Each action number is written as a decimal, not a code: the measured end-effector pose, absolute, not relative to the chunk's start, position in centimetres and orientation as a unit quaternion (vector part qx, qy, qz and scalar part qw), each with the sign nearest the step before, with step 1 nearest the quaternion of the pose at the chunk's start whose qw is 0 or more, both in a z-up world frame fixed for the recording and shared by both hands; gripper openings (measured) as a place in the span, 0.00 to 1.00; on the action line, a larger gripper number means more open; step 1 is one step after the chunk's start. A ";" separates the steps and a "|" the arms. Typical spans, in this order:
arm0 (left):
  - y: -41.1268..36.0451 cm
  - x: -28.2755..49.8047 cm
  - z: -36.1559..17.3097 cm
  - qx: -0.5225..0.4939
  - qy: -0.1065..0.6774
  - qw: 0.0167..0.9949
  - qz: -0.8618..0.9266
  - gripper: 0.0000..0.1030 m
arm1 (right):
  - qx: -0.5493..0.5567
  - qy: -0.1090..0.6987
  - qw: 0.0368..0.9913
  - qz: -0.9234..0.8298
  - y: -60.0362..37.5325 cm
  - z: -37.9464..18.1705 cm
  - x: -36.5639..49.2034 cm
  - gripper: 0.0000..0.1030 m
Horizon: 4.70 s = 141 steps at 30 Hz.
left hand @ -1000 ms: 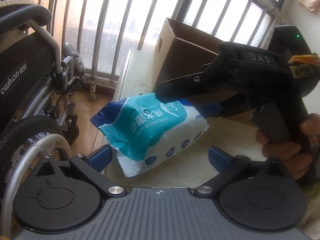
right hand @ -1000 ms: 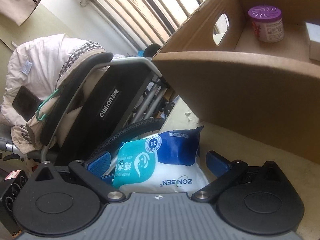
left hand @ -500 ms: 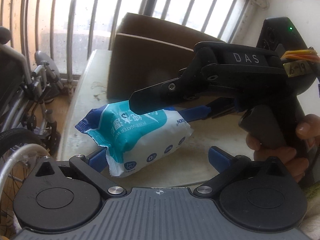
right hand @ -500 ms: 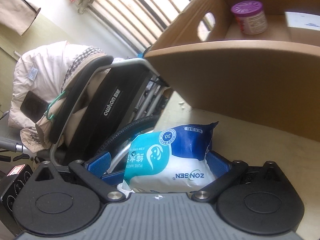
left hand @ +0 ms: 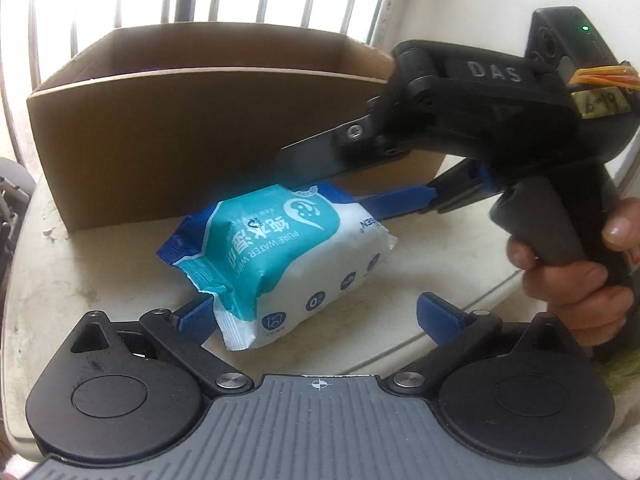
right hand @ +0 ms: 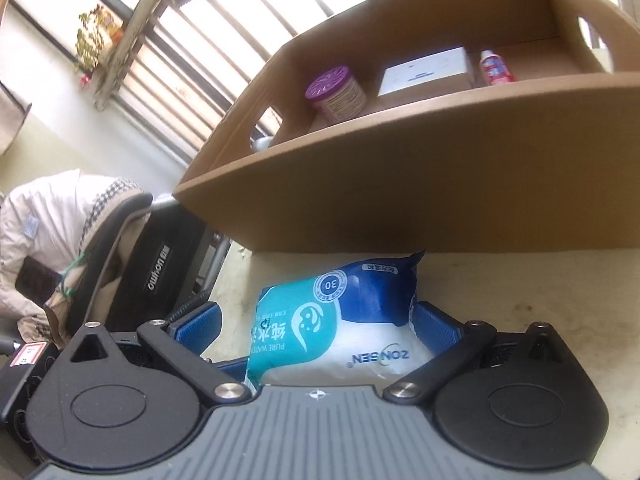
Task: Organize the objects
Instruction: 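Close the right gripper on the wet-wipes pack, then hold the wet-wipes pack in the right gripper beside the cardboard box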
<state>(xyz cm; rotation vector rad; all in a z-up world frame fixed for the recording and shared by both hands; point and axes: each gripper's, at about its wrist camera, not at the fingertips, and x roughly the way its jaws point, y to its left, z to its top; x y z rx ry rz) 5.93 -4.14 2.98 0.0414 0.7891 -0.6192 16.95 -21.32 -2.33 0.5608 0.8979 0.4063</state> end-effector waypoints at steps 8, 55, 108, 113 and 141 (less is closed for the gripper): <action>-3.9 5.3 2.1 0.051 0.365 0.894 -0.256 0.89 | 0.283 0.416 0.848 0.166 -21.8 -4.1 16.5 0.95; -4.0 6.2 1.2 0.066 0.370 0.884 -0.278 0.76 | 0.322 0.376 0.857 0.145 -24.6 -5.7 13.6 0.64; -4.9 5.4 2.3 0.062 0.379 0.882 -0.274 0.76 | 0.291 0.375 0.867 0.151 -23.9 -4.4 14.1 0.65; -4.4 5.0 2.3 0.056 0.377 0.882 -0.278 0.76 | 0.297 0.378 0.864 0.154 -24.3 -4.6 14.1 0.64; -2.9 3.1 2.2 0.052 0.373 0.884 -0.276 0.81 | 0.304 0.404 0.849 0.152 -23.6 -4.7 14.6 0.70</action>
